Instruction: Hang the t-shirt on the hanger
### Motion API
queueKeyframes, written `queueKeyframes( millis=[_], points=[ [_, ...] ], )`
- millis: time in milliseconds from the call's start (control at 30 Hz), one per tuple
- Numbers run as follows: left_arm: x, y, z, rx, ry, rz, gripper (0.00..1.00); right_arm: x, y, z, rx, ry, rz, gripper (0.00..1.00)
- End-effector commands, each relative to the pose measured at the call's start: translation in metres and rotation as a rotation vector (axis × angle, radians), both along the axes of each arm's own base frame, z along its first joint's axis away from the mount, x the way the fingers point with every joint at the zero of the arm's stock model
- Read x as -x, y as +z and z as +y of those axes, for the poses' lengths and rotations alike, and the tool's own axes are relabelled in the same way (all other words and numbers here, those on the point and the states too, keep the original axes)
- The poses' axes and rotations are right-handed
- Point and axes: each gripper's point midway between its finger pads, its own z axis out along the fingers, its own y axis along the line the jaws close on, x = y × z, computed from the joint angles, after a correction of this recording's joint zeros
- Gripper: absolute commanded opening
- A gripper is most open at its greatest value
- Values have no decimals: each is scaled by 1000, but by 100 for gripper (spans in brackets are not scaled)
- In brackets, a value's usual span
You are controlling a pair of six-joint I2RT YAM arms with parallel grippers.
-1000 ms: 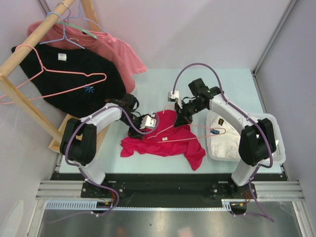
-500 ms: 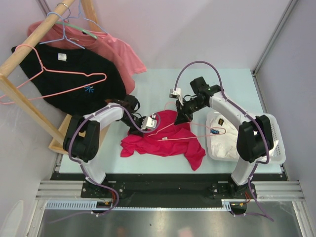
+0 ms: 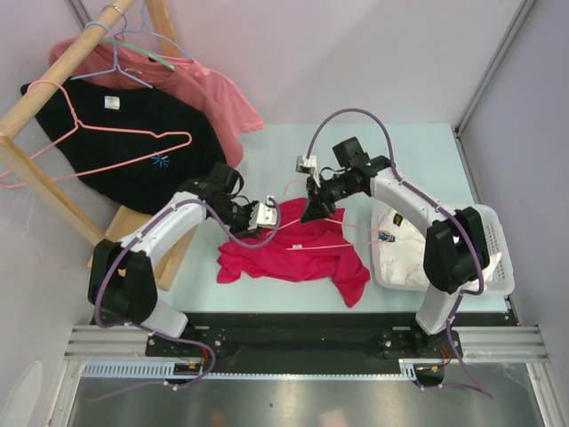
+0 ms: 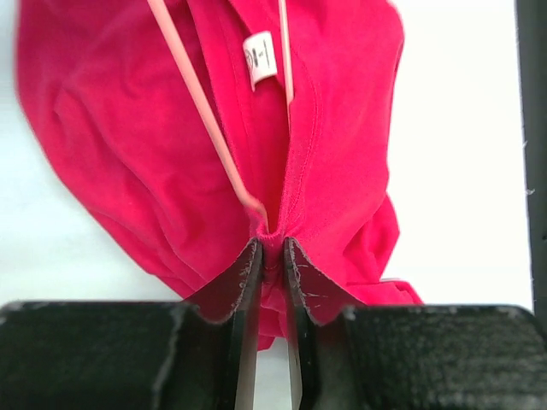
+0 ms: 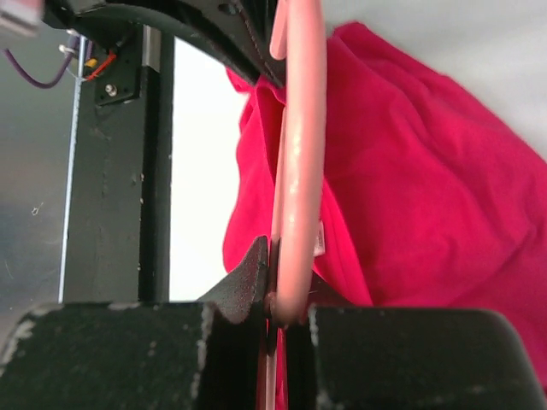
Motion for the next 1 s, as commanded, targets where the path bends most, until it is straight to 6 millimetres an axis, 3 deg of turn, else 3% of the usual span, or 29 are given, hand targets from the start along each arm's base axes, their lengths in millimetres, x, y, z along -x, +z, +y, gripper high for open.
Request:
queueKeyframes(
  millis=[0, 233, 400, 467, 500, 633, 700, 767, 800, 967],
  points=[
    [17, 35, -14, 111, 0, 2, 19, 9, 20, 23, -99, 66, -33, 0],
    [37, 58, -21, 175, -5, -27, 17, 22, 7, 58, -125, 145, -48, 0],
    [47, 72, -26, 242, 57, -36, 18, 24, 12, 82, -170, 167, -49, 0],
    [44, 75, -18, 245, 127, -63, 20, 24, 12, 86, -173, 172, -47, 0],
    [44, 75, -14, 244, 145, -63, 27, 24, 11, 86, -173, 173, -48, 0],
    [38, 53, 25, 168, 211, -40, 49, 23, 8, 78, -160, 171, -53, 0],
    [37, 29, 46, 93, 220, 0, 58, 23, 7, 72, -151, 163, -46, 0],
    [34, 15, 59, 60, 231, 26, 61, 22, 8, 68, -150, 155, -48, 0],
    [33, 5, 61, 47, 228, 62, 62, 22, 11, 66, -153, 153, -53, 0],
    [26, -8, 59, 45, 202, 109, 64, 24, 12, 62, -144, 145, -54, 0]
  ],
)
